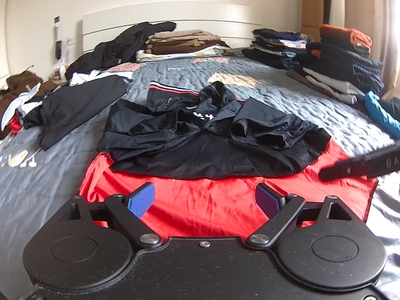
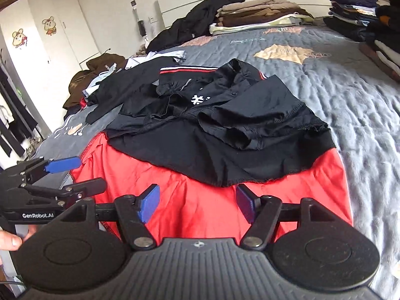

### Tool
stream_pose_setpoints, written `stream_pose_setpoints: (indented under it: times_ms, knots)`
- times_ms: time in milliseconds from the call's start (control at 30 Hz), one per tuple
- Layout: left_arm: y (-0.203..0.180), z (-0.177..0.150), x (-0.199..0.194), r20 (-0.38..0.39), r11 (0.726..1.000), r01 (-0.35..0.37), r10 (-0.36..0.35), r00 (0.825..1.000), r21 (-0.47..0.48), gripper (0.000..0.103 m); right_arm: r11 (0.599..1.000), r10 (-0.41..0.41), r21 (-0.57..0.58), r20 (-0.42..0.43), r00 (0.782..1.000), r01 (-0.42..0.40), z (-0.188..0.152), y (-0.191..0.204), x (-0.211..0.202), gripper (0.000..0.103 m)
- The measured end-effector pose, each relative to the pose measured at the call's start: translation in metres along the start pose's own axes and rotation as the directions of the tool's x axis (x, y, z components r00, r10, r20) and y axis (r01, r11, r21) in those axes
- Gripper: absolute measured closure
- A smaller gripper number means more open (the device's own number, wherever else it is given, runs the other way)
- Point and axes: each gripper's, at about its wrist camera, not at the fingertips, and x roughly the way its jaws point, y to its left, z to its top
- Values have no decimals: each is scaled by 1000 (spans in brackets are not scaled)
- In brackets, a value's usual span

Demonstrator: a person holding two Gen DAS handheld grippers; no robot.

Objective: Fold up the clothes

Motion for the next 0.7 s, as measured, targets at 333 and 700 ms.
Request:
stream_pose_setpoints:
  times_ms: [333,700]
  knots:
    - [-12,-12,-41,20,998,-22,23,1000,-52,15,999,-33,-13,-1,999,33,-11,3,-29,36]
    - [-9,-29,-86,31,980,-71,78,996,-187,12,993,-106,-34,96,990,109,0,-5,-62,36]
